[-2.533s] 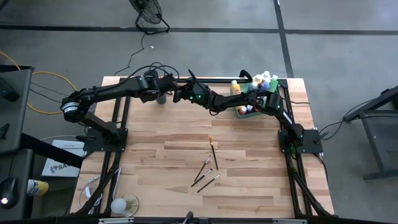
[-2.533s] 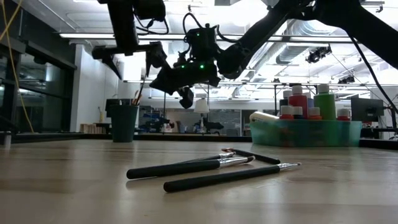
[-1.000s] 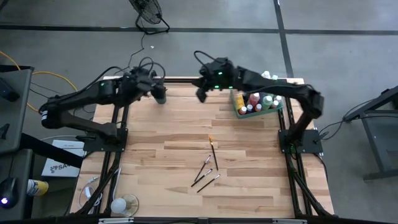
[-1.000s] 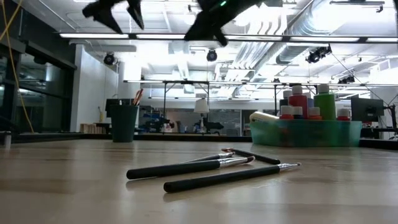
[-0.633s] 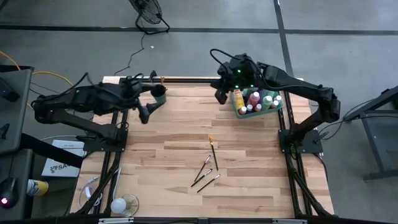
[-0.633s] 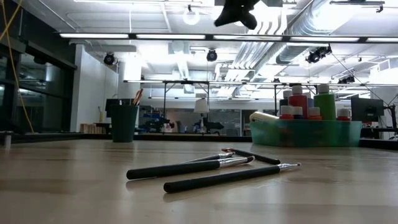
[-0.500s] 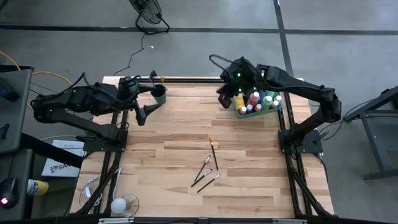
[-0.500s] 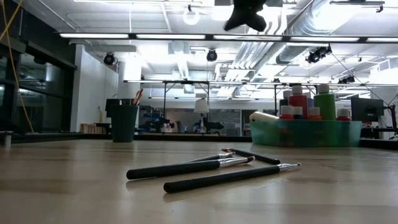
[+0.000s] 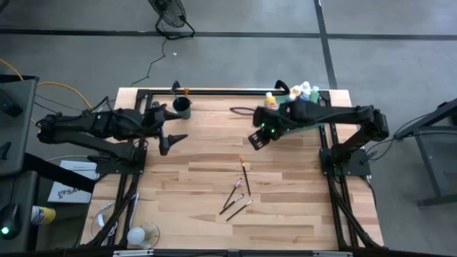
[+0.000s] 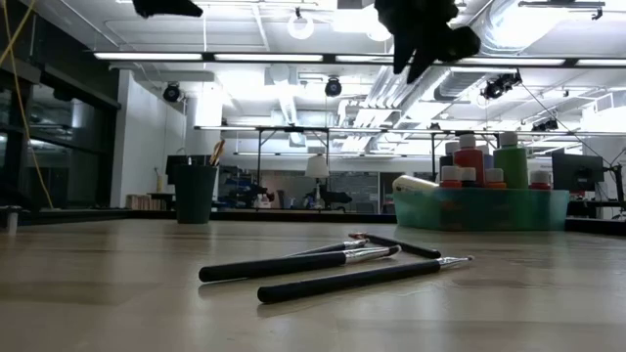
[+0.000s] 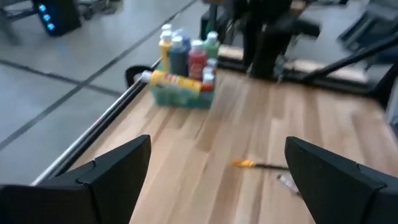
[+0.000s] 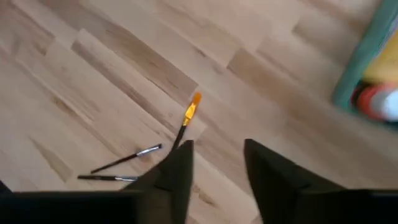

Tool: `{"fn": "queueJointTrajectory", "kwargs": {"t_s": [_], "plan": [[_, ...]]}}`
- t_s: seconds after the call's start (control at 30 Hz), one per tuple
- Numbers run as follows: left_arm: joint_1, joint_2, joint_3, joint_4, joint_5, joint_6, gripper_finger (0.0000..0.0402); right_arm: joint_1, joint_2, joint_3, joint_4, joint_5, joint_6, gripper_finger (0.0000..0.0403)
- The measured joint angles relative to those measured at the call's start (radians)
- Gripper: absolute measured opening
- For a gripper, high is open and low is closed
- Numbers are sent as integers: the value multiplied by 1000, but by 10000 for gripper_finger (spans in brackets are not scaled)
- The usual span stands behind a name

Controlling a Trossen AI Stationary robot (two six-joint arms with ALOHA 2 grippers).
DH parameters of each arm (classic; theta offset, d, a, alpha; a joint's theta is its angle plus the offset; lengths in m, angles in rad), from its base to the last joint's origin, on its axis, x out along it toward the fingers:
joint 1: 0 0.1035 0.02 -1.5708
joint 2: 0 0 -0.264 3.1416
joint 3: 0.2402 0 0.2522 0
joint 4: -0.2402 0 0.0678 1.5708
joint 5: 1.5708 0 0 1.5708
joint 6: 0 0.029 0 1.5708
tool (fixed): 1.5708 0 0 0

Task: Pick & Place Paint Supplies
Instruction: Put the gold paintbrush into the blue cup

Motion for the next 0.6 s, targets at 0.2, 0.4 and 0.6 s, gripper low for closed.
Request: {"fn": "queueJointTrajectory", "kwargs": {"t_s": [0.2,0.4,0.6], "plan": [[0,-146,-199,164,75,-50,363,46,77,-66,84,30,162,211],[0,-273,-282,171,164,-50,363,54,214,-83,169,72,205,234],[0,-391,-334,170,169,-51,363,53,356,-84,218,-6,208,235]]}}
